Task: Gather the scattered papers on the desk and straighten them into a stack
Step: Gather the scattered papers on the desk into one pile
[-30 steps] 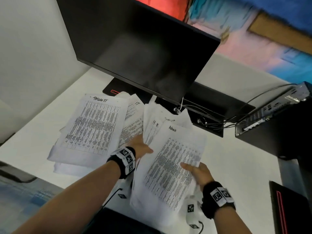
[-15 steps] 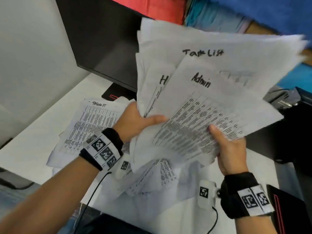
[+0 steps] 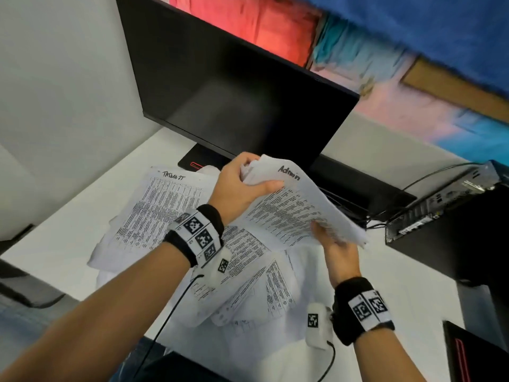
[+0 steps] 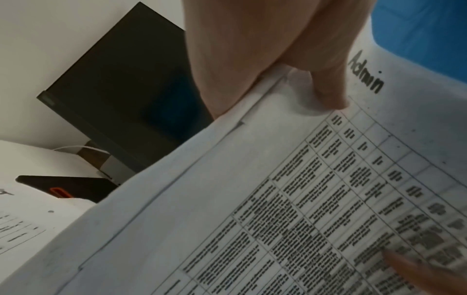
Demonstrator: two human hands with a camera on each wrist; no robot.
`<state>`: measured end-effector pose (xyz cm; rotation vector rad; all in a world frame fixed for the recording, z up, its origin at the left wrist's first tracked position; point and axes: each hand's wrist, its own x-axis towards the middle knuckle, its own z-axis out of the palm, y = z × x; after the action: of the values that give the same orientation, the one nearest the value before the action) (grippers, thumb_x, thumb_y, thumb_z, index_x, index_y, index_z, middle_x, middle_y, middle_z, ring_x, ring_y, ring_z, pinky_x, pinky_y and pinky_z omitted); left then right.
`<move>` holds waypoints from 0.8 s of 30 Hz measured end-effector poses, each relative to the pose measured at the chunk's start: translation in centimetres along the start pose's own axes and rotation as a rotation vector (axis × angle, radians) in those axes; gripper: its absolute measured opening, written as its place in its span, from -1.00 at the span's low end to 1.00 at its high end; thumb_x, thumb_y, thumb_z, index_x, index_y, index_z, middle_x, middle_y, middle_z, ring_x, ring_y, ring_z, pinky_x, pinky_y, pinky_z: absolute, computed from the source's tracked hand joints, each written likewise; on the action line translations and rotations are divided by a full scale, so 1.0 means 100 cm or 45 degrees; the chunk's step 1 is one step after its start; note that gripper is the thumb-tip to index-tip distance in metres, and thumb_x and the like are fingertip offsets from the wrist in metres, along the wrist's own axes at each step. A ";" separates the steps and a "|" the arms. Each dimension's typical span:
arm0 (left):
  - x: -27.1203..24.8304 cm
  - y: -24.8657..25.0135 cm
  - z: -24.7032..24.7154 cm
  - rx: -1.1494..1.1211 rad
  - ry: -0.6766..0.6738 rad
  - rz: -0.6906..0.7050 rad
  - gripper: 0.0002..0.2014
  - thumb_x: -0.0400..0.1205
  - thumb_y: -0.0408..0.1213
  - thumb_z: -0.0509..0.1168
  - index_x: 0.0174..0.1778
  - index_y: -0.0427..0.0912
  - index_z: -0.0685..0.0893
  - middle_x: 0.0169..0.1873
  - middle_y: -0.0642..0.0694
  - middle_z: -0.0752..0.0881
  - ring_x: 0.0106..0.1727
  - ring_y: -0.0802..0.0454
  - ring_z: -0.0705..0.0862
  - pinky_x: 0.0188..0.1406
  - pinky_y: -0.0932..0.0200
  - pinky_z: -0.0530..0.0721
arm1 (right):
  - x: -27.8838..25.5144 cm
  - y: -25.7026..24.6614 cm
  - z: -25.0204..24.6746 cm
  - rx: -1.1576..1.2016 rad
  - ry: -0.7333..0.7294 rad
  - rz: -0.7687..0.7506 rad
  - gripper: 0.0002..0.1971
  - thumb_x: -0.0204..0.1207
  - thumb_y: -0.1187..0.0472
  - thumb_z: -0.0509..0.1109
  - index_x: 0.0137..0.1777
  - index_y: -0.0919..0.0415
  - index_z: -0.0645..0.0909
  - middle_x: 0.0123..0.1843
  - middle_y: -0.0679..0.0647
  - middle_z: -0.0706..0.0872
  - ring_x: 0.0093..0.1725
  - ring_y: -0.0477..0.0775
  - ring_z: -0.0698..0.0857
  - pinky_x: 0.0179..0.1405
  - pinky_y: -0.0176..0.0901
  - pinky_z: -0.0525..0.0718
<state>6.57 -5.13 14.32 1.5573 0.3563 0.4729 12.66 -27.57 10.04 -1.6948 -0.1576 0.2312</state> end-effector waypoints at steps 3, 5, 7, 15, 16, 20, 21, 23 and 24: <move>0.000 0.007 -0.005 -0.091 0.049 0.033 -0.67 0.50 -0.26 0.57 0.11 -0.33 0.74 -0.02 -0.22 0.86 0.01 -0.17 0.85 0.02 -0.10 0.84 | 0.003 -0.007 0.002 0.056 0.048 -0.135 -0.75 0.60 0.31 0.46 0.26 0.16 0.69 0.09 -0.18 0.82 0.03 -0.41 0.80 -0.01 -0.57 0.68; -0.002 0.010 -0.009 -0.124 0.090 0.042 -0.67 0.54 -0.27 0.53 0.14 -0.38 0.72 0.00 -0.24 0.85 -0.02 -0.13 0.86 -0.09 0.01 0.86 | 0.003 -0.006 0.003 0.063 -0.005 -0.127 -0.75 0.58 0.31 0.49 0.24 0.13 0.70 0.06 -0.19 0.86 0.06 -0.36 0.81 -0.03 -0.55 0.67; -0.003 0.002 -0.010 -0.125 0.096 -0.029 -0.58 0.51 -0.24 0.55 0.21 -0.35 0.64 0.06 -0.22 0.82 -0.01 -0.05 0.85 -0.10 0.10 0.84 | 0.003 0.005 0.006 -0.030 -0.084 -0.038 -0.82 0.54 0.27 0.53 0.09 0.03 0.73 -0.09 -0.29 0.88 -0.03 -0.41 0.81 0.00 -0.47 0.72; 0.009 -0.101 -0.117 0.715 0.283 -0.547 -0.30 0.39 -0.06 0.63 0.35 -0.23 0.49 0.30 -0.17 0.62 0.32 -0.18 0.63 0.30 -0.09 0.61 | 0.005 0.011 -0.006 -0.046 0.333 -0.137 -0.71 0.61 0.09 0.46 -0.33 0.12 0.56 -0.62 -0.30 0.60 -0.59 -0.34 0.53 -0.44 -0.38 0.57; 0.010 -0.111 -0.140 0.883 0.346 -0.644 -0.24 0.37 0.00 0.63 0.37 -0.28 0.49 0.32 -0.22 0.62 0.31 -0.25 0.64 0.30 -0.13 0.63 | 0.003 0.014 -0.011 -0.050 0.343 -0.106 -0.70 0.62 0.10 0.46 -0.34 0.08 0.54 -0.62 -0.32 0.61 -0.60 -0.35 0.55 -0.40 -0.35 0.59; 0.012 -0.144 -0.216 1.259 0.388 -0.956 0.06 0.23 0.26 0.60 0.48 -0.35 0.41 0.37 -0.37 0.56 0.37 -0.37 0.58 0.34 -0.25 0.61 | -0.010 0.031 -0.024 0.033 0.229 0.213 -0.64 0.57 0.12 0.51 0.30 0.26 0.71 0.12 -0.04 0.86 0.10 -0.05 0.82 0.27 0.09 0.70; 0.013 -0.150 -0.225 1.257 0.350 -0.968 0.08 0.24 0.26 0.61 0.48 -0.40 0.40 0.37 -0.40 0.55 0.37 -0.38 0.57 0.35 -0.23 0.60 | -0.013 0.038 -0.025 0.084 0.163 0.366 -0.50 0.51 0.12 0.54 0.42 0.29 0.65 0.28 0.10 0.82 0.22 0.10 0.79 0.35 0.15 0.65; 0.014 -0.155 -0.229 1.224 0.307 -0.958 0.04 0.26 0.21 0.62 0.43 -0.46 0.43 0.34 -0.41 0.59 0.34 -0.37 0.60 0.33 -0.19 0.61 | -0.020 0.055 -0.019 0.177 0.034 0.683 -0.33 0.45 0.11 0.55 0.56 0.28 0.53 0.51 0.21 0.66 0.45 0.24 0.66 0.54 0.23 0.47; 0.013 -0.157 -0.227 1.190 0.294 -0.956 -0.01 0.28 0.17 0.63 0.41 -0.46 0.43 0.32 -0.39 0.61 0.33 -0.36 0.61 0.30 -0.16 0.62 | -0.024 0.062 -0.012 0.178 0.015 0.813 -0.30 0.49 0.12 0.55 0.62 0.26 0.46 0.60 0.20 0.56 0.57 0.25 0.54 0.61 0.23 0.35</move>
<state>-2.72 15.88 -1.02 2.0747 1.4265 -0.1572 10.41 -30.20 4.16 -1.5633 0.4090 0.6885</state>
